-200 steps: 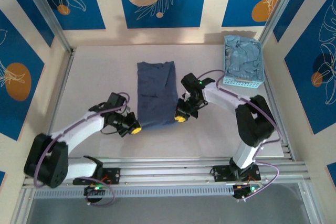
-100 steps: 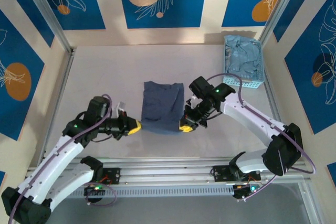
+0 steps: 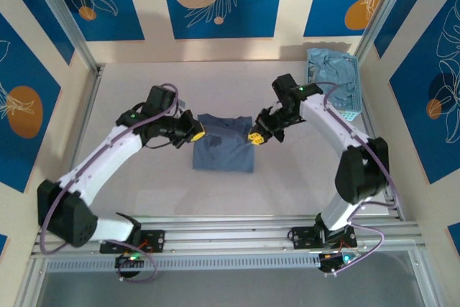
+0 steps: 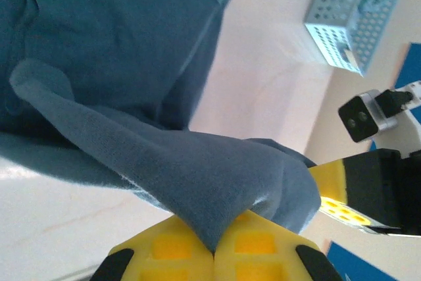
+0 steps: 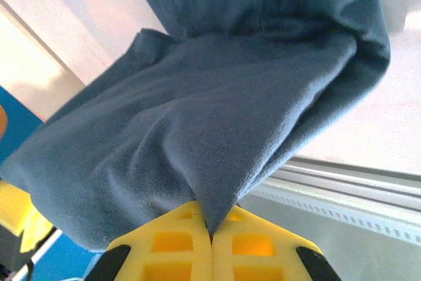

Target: Fold and stack the t-shirts

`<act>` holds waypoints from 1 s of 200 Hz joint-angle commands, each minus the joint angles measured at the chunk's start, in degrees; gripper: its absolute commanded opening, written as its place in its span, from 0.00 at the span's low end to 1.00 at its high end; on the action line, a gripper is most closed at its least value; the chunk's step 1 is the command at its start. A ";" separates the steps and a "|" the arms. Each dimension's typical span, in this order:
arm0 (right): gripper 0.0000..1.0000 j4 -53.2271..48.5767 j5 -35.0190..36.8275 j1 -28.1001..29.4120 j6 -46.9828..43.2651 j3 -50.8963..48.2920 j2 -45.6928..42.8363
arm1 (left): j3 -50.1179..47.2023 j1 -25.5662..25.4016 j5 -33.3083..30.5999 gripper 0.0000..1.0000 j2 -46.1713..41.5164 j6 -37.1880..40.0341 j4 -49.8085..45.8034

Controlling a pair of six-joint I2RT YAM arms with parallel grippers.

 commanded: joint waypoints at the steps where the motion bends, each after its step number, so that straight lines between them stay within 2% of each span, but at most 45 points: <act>1: 0.00 0.02 -3.67 -2.39 -0.63 7.26 7.54 | 6.82 1.83 -3.94 0.00 7.73 2.91 -3.87; 19: 0.00 -0.88 -3.33 -3.76 -1.94 13.84 14.65 | 11.47 3.37 -4.12 0.00 14.51 3.38 -4.09; 49: 0.01 -3.88 -2.12 -5.26 -2.41 30.13 27.89 | 19.11 5.70 -5.24 0.00 24.87 4.64 -4.12; 64: 0.13 -4.56 -1.25 -5.89 -1.37 36.08 33.94 | 22.70 6.91 -4.67 0.00 30.42 6.05 -2.37; 77: 0.29 -1.50 -1.77 -6.35 -0.95 39.49 37.70 | 26.94 8.17 -4.67 0.06 35.61 8.71 -1.94; 78: 0.34 -0.51 -1.73 -6.39 -1.20 40.27 38.41 | 27.31 8.27 -4.86 0.06 36.03 8.80 -2.18; 98: 0.54 4.79 -1.21 -6.64 -5.42 45.24 41.19 | 30.36 10.23 -6.85 0.09 38.64 8.81 -1.86; 108: 0.58 5.11 -1.27 -6.92 -7.67 47.96 42.02 | 30.45 10.79 -6.87 0.14 38.48 7.99 -1.46; 122: 0.60 2.33 -0.58 -7.71 -9.94 51.00 42.08 | 30.24 10.94 -7.39 0.25 37.71 8.02 -2.55; 130: 0.60 0.98 0.19 -8.22 -10.97 50.85 41.06 | 29.12 10.90 -7.68 0.29 36.75 8.14 -2.63; 176: 0.57 6.95 3.51 -9.10 -11.56 32.01 29.12 | 18.91 11.48 -13.00 0.32 29.50 4.68 -0.21; 200: 0.49 8.49 6.56 -7.66 -11.47 23.32 23.77 | 18.18 11.36 -10.49 0.32 28.63 2.44 0.98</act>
